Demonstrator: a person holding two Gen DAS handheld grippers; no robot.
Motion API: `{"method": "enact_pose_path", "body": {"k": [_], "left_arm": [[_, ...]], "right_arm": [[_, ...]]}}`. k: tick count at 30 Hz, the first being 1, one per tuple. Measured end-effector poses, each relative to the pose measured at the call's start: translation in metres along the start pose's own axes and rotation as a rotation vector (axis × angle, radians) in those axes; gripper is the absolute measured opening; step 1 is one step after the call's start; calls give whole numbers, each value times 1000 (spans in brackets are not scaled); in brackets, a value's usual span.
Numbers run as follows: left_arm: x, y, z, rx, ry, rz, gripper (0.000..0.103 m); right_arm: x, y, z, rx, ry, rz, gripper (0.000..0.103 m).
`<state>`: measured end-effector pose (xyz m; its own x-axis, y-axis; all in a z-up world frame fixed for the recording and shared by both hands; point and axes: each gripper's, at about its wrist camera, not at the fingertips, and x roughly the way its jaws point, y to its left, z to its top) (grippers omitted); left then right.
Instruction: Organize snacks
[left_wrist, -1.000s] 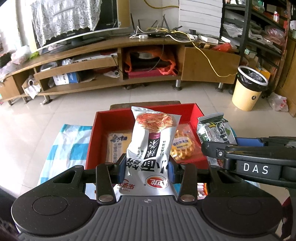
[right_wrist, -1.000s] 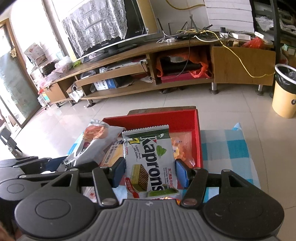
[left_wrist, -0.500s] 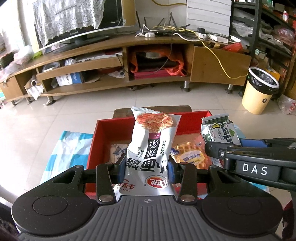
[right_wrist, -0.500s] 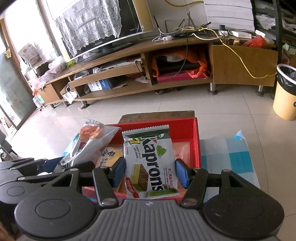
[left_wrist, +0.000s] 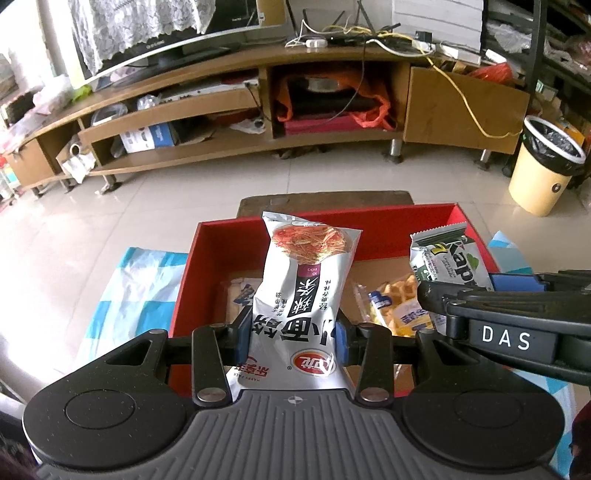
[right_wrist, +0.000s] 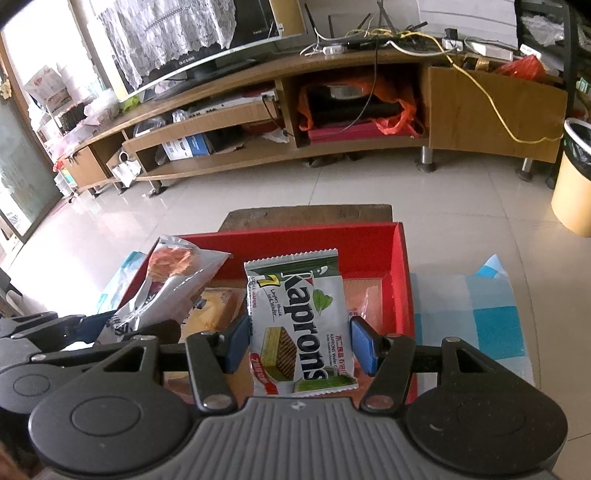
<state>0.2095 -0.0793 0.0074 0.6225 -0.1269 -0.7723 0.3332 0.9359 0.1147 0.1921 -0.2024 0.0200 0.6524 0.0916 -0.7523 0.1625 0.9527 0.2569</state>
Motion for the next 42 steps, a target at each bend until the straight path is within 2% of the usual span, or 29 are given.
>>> {"method": "enact_pose_path", "body": {"k": [29,32,35,37,42], "left_arm": [[43,-7,-5,21,107,70,53],[45,-6,-6,20,111,71,56],[47,-5,-6,20,117,82,65],[48,-4,-6,16,119,105,77],[48,1,-5,2,116,95,83]], "right_arm": [[50,4,-6,-78,83,-79,55],[53,4,-8,-82,85,-85,55],[55,6,-8,-106,85,-111,55],[56,7,-9,-126,85,-129,55],[57,8,-10,-169,75,-159,56]]}}
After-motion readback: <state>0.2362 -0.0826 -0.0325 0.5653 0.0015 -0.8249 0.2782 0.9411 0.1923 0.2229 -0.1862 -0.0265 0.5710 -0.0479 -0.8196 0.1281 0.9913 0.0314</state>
